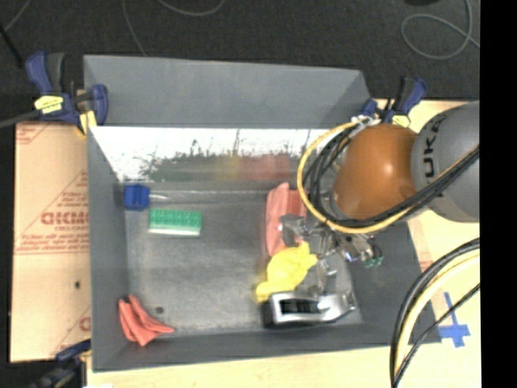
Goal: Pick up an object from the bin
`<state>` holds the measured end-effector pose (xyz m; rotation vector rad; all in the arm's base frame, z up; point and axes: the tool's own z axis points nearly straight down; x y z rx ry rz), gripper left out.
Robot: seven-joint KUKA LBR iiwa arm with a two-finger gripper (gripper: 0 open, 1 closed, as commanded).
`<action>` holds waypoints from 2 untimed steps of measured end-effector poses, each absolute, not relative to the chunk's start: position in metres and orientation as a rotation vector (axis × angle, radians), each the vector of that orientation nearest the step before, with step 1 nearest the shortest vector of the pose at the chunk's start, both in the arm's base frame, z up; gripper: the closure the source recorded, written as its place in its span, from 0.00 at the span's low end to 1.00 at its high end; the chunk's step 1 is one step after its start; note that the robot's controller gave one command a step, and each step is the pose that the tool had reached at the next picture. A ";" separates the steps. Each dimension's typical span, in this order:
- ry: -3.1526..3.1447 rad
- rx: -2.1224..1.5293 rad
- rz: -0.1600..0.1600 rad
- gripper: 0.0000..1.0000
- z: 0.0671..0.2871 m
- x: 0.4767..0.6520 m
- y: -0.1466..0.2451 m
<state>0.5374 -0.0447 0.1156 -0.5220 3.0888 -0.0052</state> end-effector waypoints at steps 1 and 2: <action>2.981 -0.820 -0.026 0.00 0.096 0.543 -0.035; 2.924 -0.962 -0.024 1.00 0.089 0.563 -0.021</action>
Offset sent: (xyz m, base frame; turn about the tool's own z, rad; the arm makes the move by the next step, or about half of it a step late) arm 0.0079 0.0212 -0.0456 -0.3049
